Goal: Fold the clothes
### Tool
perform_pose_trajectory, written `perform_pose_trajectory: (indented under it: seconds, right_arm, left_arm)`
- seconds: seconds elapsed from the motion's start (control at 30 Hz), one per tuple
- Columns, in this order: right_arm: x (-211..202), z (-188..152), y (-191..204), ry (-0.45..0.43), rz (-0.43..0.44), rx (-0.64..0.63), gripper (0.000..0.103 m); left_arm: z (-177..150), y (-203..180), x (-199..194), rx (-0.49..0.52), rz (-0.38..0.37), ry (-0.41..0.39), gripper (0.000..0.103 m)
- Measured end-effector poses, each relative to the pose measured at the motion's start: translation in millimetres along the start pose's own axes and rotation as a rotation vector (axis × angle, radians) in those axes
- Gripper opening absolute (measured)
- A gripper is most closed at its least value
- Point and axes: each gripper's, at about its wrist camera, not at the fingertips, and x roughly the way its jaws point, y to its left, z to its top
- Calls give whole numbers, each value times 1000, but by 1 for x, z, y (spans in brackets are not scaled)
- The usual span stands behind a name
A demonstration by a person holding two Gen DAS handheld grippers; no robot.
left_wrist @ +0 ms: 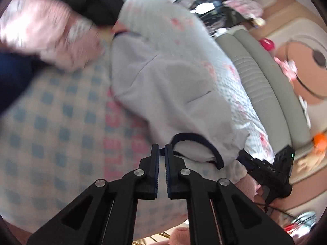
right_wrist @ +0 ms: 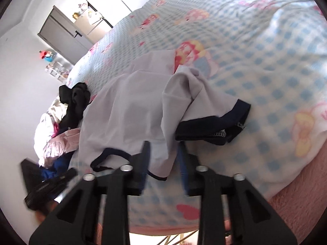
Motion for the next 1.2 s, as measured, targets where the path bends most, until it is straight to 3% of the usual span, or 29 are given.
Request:
perform_pose_trajectory:
  seconds: [0.03,0.07,0.1,0.13,0.17,0.27,0.33,0.4,0.57,0.67,0.83,0.9,0.97,1.03,1.07,1.1,1.2]
  right_arm:
    - [2,0,1,10,-3,0,32]
    - [4,0,2,19,-4,0,32]
    - [6,1,3,24,6,-2,34]
    - [11,5,3,28,14,-8,37]
    - [13,3,5,36,10,-19,46]
    - [29,2,-2,66,-10,-19,53]
    - [42,-2,-6,100,-14,4,53]
    - [46,-2,-6,103,-15,12,53]
    - [40,3,-3,49,-33,-10,53]
    - [41,7,-11,30,-41,25,53]
    - [53,12,-8,98,13,38,53]
    - [51,15,1,103,0,-3,55]
    - [51,17,10,109,-5,-41,64]
    - [69,16,13,158,22,-35,65]
    - [78,15,15,183,35,-31,65]
    - [88,13,16,212,47,-26,61]
    - [108,1,30,252,19,-44,36]
  left_arm:
    - [0,7,6,-30,-20,-3,10]
    - [0,13,12,-56,-38,-5,20]
    - [4,14,18,-66,-48,-5,37]
    - [8,13,22,-72,-74,-12,47]
    - [12,12,26,-77,-98,-19,59]
    - [24,11,43,-72,-99,-18,60]
    - [30,12,55,-69,-74,2,54]
    - [36,12,65,-62,-50,17,11]
    - [21,-20,25,69,-4,-95,5]
    - [12,-25,-3,73,7,-137,4]
    - [-4,-23,-49,3,-25,-237,4]
    - [-8,-18,-58,4,-28,-241,4]
    - [-8,-9,-50,16,-46,-188,6]
    - [-4,3,-34,-2,-50,-132,17]
    - [-1,12,-23,-18,-41,-104,36]
    - [2,19,-11,-33,-33,-75,48]
    - [6,30,25,-49,-3,-3,48]
